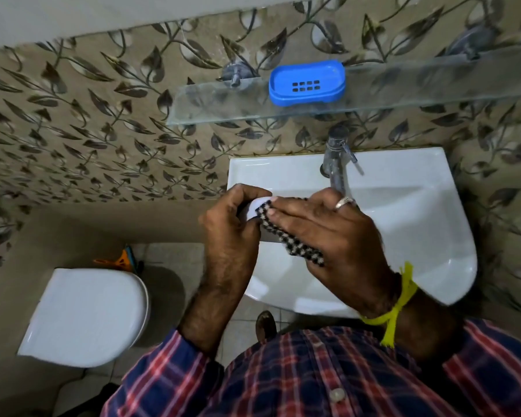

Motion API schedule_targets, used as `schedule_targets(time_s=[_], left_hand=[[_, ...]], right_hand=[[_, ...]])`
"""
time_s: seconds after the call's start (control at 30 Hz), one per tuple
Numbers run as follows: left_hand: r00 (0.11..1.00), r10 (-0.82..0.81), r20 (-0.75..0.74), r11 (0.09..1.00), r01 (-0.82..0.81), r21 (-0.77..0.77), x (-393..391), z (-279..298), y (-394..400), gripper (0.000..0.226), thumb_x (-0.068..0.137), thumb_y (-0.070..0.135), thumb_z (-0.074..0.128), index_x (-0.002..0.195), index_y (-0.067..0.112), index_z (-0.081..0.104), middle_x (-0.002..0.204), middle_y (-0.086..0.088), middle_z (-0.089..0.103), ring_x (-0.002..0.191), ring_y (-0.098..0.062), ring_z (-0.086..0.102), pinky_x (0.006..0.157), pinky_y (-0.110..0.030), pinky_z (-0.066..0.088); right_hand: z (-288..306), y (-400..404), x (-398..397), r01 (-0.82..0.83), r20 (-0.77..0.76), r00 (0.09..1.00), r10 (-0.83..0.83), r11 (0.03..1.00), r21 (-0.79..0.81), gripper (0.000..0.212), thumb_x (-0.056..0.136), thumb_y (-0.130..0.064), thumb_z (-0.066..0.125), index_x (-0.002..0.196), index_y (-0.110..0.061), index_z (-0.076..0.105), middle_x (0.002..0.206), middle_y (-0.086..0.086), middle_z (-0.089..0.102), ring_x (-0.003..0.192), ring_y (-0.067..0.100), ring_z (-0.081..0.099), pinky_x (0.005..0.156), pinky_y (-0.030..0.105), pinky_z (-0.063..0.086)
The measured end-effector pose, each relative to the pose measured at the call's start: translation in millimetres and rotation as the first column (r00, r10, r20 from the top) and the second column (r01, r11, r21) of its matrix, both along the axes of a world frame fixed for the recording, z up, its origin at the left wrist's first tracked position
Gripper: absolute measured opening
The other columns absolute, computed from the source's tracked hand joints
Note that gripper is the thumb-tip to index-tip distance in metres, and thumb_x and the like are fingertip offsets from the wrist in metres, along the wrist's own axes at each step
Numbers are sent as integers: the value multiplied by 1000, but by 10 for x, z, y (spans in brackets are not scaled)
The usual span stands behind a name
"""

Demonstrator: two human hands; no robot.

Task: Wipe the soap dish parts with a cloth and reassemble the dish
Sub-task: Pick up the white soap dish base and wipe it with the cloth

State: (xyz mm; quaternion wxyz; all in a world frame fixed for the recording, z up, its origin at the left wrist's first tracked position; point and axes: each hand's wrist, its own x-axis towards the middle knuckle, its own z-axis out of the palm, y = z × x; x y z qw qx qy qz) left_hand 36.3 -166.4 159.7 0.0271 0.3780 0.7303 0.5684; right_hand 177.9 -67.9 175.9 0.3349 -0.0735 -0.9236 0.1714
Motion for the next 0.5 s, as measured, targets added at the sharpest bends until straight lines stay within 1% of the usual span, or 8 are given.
schedule_targets(time_s=[0.07, 0.13, 0.17, 0.23, 0.27, 0.33, 0.4, 0.5], left_hand=[[999, -1, -32, 999, 2, 38, 57, -29, -68, 25, 78, -2, 68, 91, 17, 73, 83, 14, 73, 81, -4, 70, 73, -19, 55], [999, 31, 22, 998, -32, 62, 92, -73, -100, 23, 79, -1, 69, 91, 18, 72, 84, 14, 73, 80, -5, 69, 72, -22, 55], [997, 43, 59, 995, -49, 91, 72, -80, -112, 20, 79, 1, 69, 91, 17, 72, 85, 13, 73, 80, -7, 70, 73, -24, 56], [996, 44, 82, 987, -56, 152, -28, -87, -149, 21, 79, -2, 70, 93, 13, 72, 86, 7, 75, 81, -11, 71, 74, -26, 56], [998, 31, 59, 986, -41, 163, -68, -84, -169, 23, 79, -5, 72, 94, 13, 73, 86, 5, 75, 82, -12, 72, 75, -26, 57], [1000, 11, 7, 989, -12, 147, -58, -85, -205, 24, 80, -5, 74, 96, 13, 74, 88, 7, 75, 83, -12, 72, 74, -25, 57], [999, 16, 36, 989, -21, 147, 22, -120, -212, 24, 81, -1, 73, 96, 17, 74, 88, 9, 75, 82, -13, 72, 74, -26, 57], [993, 45, 111, 968, -70, 241, -30, -136, -206, 24, 82, 0, 72, 94, 21, 74, 88, 13, 76, 82, -11, 72, 74, -23, 56]], right_hand=[[-20, 48, 44, 53, 40, 998, -51, 997, -58, 47, 83, 6, 49, 121, -9, 71, 125, 3, 70, 97, 32, 63, 86, 38, 50], [-23, 61, 0, 40, 39, 999, -34, 987, -153, 46, 78, 12, 56, 117, -8, 73, 121, 5, 72, 100, 35, 66, 87, 40, 50], [-11, 22, -30, 12, 34, 999, -6, 987, -157, 44, 80, 12, 56, 116, -6, 73, 122, 6, 71, 100, 35, 66, 86, 41, 50], [-6, -70, -25, -40, 24, 999, 43, 995, -95, 41, 84, 9, 53, 117, -6, 72, 126, 5, 70, 99, 35, 65, 84, 41, 51], [-10, -91, 4, -39, 27, 999, 41, 996, -83, 42, 85, 8, 52, 118, -8, 72, 127, 3, 69, 98, 34, 65, 85, 39, 51], [-11, -65, 40, 38, 30, 999, -34, 991, -125, 46, 82, 8, 51, 117, -12, 73, 126, -1, 70, 98, 31, 65, 89, 32, 48], [-10, -17, 10, 99, 20, 995, -97, 978, -181, 41, 84, 11, 60, 114, -12, 75, 121, -1, 72, 97, 31, 66, 88, 32, 48], [-22, -38, -16, 19, 37, 999, -13, 986, -166, 39, 86, 8, 65, 119, -12, 72, 127, 0, 69, 102, 29, 65, 91, 32, 47]])
